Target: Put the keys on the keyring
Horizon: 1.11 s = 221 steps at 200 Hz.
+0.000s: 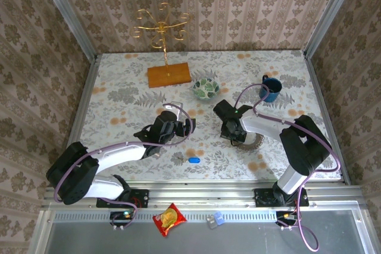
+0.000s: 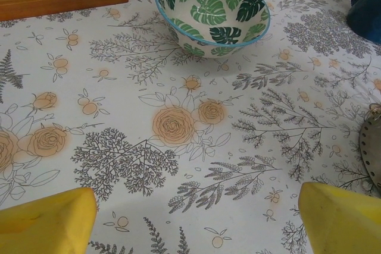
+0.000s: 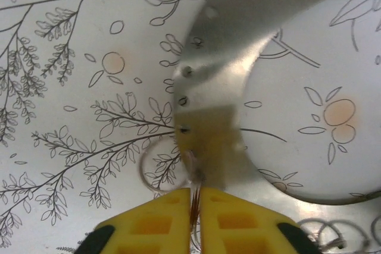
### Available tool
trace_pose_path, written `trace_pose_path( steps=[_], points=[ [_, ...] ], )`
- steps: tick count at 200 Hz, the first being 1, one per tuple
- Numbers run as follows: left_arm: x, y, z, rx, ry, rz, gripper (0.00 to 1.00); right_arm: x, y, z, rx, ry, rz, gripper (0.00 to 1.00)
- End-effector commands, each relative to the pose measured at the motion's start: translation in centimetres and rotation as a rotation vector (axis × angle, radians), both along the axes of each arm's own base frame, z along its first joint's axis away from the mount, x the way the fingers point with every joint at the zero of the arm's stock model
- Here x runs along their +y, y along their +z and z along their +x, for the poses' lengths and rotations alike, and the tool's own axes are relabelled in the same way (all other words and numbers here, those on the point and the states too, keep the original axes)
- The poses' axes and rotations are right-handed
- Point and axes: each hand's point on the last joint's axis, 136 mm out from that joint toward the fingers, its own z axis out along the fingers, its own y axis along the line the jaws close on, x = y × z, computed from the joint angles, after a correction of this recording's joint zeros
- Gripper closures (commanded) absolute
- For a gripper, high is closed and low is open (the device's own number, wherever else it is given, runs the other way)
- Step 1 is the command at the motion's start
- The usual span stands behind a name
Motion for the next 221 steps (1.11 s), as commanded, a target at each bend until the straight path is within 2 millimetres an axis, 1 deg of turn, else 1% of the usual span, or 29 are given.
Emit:
trace_pose_path(
  steps=[1,8,33,51,66,86,112,147,176,191,209,221],
  points=[
    [-0.3,1.5,0.2,-0.027,0.016,-0.040,0.12,-0.1,0.8,0.9,-0.040,-0.010,-0.028,0.96],
    [-0.3,1.6,0.2,-0.029,0.017,-0.040,0.12,0.0,0.9,0.8,-0.042,0.000,-0.027,1.00],
    [0.0,1.8,0.2,-0.034,0.027,-0.038,0.12,0.0,1.7,0.7,-0.049,0.046,-0.025,1.00],
    [0.4,2.1,0.3,-0.046,0.041,-0.032,0.12,0.5,2.8,0.9,-0.073,0.132,-0.024,1.00],
    [0.8,2.6,0.3,-0.070,0.049,-0.021,0.12,1.1,3.9,1.1,-0.102,0.237,-0.031,1.00],
    [1.5,3.1,0.5,-0.105,0.058,0.009,0.12,2.5,5.0,1.5,-0.160,0.389,-0.019,1.00],
    [2.7,4.1,0.8,-0.141,0.065,0.041,0.12,5.0,6.7,2.1,-0.239,0.589,0.038,1.00],
    [5.1,4.7,1.4,-0.123,0.076,0.055,0.13,8.0,8.7,2.5,-0.267,0.804,0.104,1.00],
    [5.2,6.4,1.0,-0.203,-0.019,0.087,0.15,10.3,10.6,2.2,-0.308,0.948,0.184,1.00],
    [5.4,7.4,0.7,-0.253,-0.059,0.117,0.17,11.4,11.5,1.6,-0.327,1.038,0.231,1.00],
    [5.4,8.4,0.5,-0.299,-0.100,0.135,0.21,12.0,12.4,1.4,-0.353,1.116,0.242,1.00],
    [5.0,8.9,0.1,-0.330,-0.158,0.144,0.22,12.2,12.9,1.5,-0.373,1.160,0.237,1.00]
  ],
)
